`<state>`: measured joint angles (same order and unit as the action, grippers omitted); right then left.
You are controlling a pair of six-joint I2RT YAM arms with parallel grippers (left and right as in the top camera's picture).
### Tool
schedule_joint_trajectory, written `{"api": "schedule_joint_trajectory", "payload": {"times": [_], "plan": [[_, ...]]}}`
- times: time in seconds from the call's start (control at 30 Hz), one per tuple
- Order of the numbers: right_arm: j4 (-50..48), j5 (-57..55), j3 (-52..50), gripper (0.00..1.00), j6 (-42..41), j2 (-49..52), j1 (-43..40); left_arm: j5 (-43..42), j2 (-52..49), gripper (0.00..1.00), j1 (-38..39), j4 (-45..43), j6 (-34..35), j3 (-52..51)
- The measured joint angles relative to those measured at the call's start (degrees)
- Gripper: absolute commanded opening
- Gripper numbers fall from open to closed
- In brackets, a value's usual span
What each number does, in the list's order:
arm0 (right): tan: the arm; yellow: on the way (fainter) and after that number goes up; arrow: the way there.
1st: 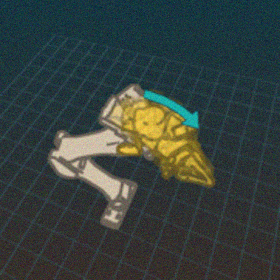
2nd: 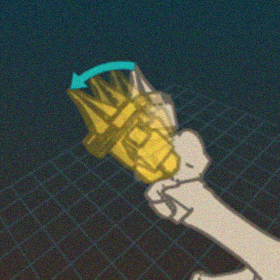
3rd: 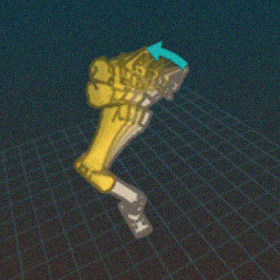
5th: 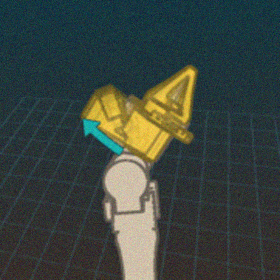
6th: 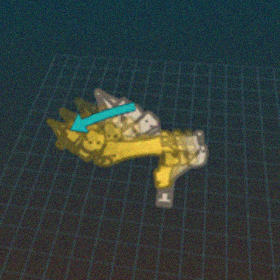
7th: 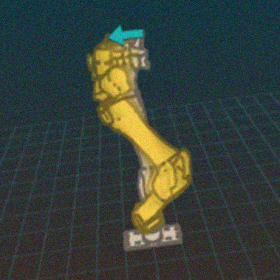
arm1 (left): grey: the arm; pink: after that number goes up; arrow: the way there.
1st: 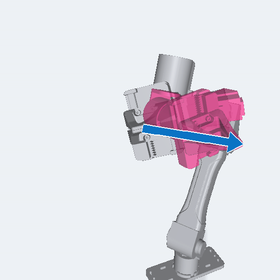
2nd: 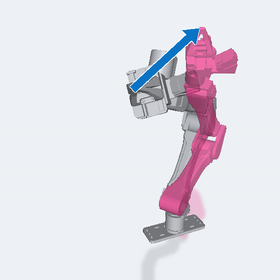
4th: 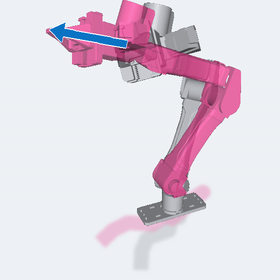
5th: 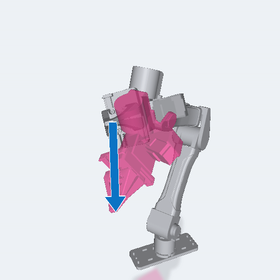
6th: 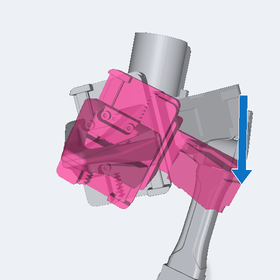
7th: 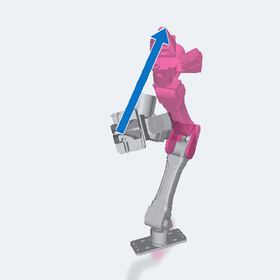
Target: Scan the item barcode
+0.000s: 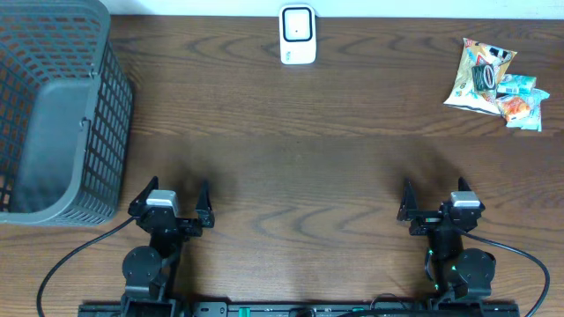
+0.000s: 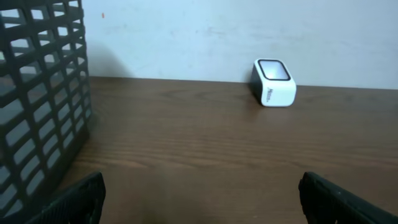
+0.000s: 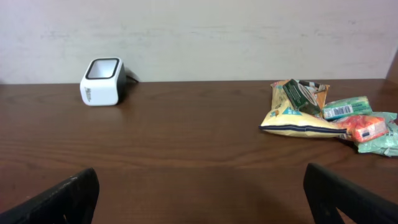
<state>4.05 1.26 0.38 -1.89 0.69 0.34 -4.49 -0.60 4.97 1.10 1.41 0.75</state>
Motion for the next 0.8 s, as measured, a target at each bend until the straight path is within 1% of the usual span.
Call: {"api": "schedule_joint_trajectory", "payload": {"times": [0.8], "plan": [[0.0,0.0,0.0,0.99,0.0,0.0,0.0,0.92,0.0,0.98,0.0,0.39,-0.31,0.13]]}}
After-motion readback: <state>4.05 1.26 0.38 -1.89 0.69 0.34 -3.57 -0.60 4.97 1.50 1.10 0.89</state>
